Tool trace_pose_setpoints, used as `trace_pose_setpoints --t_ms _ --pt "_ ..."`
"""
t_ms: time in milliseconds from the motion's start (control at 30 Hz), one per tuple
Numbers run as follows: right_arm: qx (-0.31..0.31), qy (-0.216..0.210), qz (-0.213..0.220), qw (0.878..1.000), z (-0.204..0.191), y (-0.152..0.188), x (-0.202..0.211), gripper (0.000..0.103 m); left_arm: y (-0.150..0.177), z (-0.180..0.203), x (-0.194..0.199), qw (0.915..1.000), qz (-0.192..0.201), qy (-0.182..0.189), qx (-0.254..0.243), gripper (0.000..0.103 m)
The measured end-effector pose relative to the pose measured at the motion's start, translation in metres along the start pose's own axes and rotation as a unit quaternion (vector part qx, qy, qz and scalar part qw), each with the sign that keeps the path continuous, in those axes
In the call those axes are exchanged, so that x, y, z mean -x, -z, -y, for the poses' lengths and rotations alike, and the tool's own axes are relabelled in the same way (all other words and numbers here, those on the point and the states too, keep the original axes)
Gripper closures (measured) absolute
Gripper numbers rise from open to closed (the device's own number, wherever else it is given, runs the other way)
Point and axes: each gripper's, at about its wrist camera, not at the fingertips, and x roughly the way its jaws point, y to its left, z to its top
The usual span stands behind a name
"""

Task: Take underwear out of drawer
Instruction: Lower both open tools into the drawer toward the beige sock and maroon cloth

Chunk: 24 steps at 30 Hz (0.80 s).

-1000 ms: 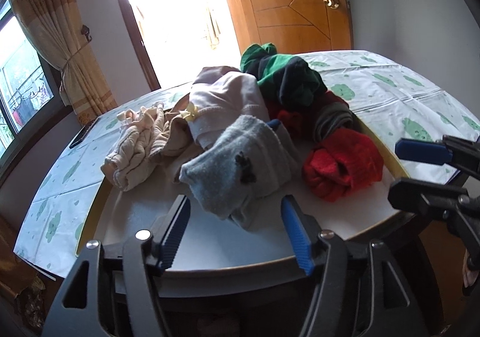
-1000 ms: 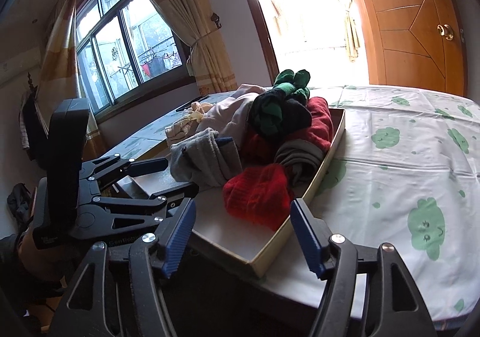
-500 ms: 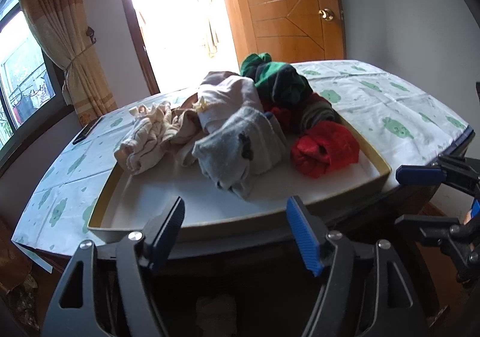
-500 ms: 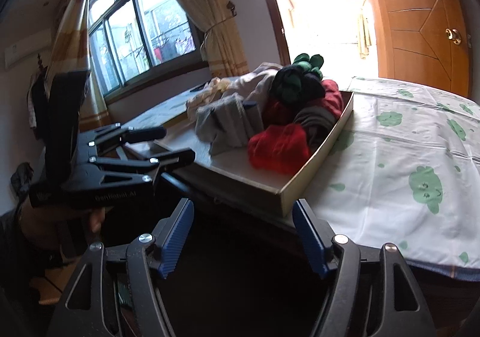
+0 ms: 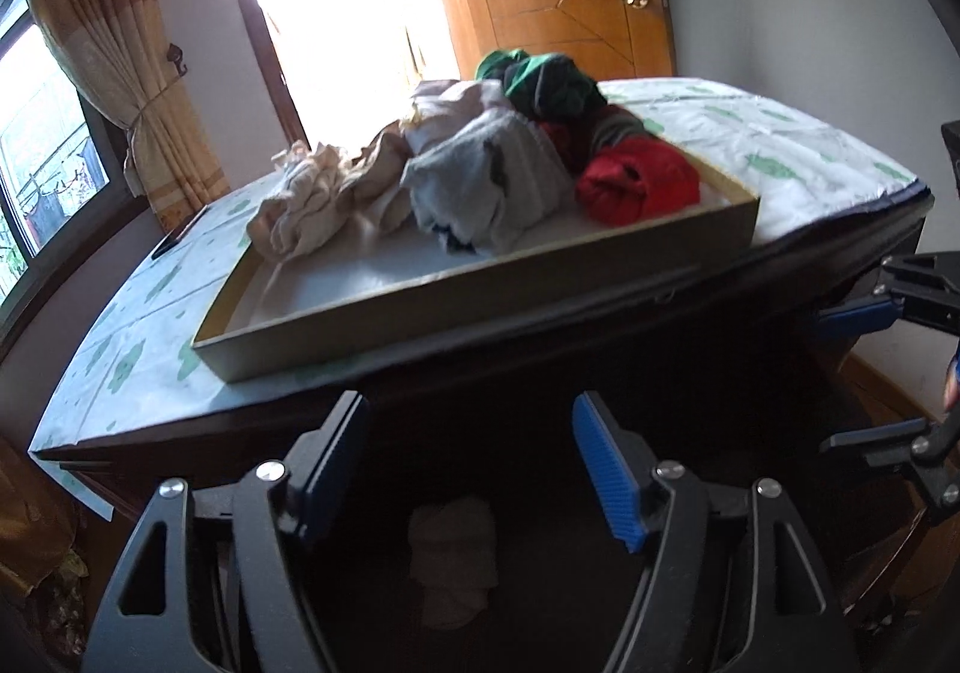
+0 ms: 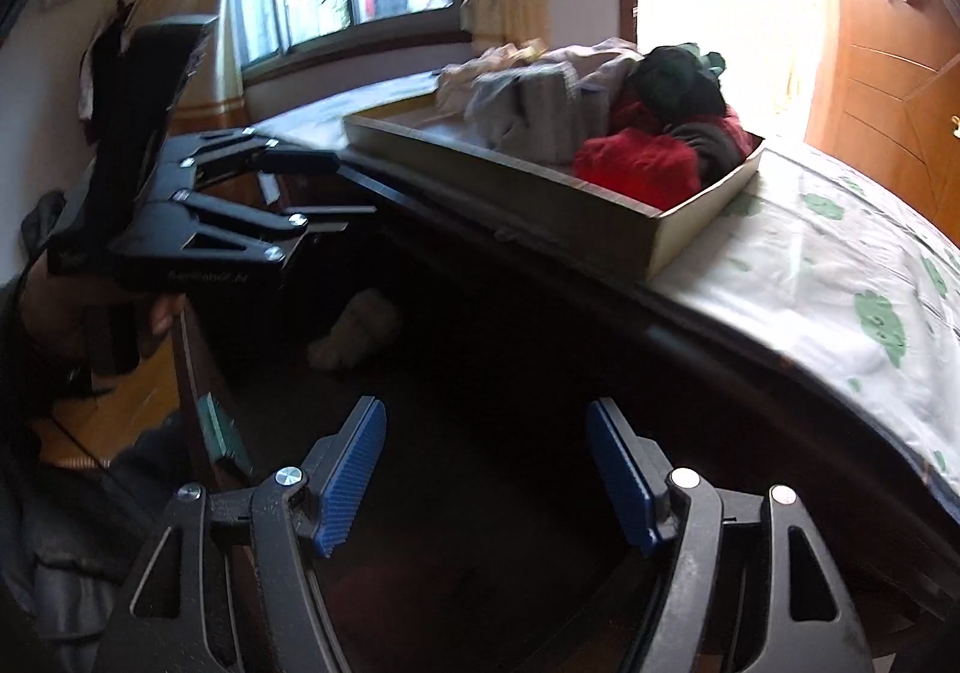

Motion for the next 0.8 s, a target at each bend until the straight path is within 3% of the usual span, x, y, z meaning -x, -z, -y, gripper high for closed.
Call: trace_pose_setpoints --t_ms 200,433,800 --pt "0.034 -0.005 -0.039 0.999 -0.014 0.008 -0.014 0.032 0.021 -0.010 -0.017 0.9978 -0.060 -0.008 -0.024 0.028" --pt "0.038 -0.010 -0.099 0.994 -0.018 0.015 -0.038 0.032 0.040 -0.007 -0.054 0.9863 -0.152 0.014 -0.063 0.028" --pt "0.050 -0.009 -0.145 0.988 -0.026 0.025 -0.056 0.032 0.042 0.000 -0.088 0.9707 -0.223 0.033 -0.083 0.028"
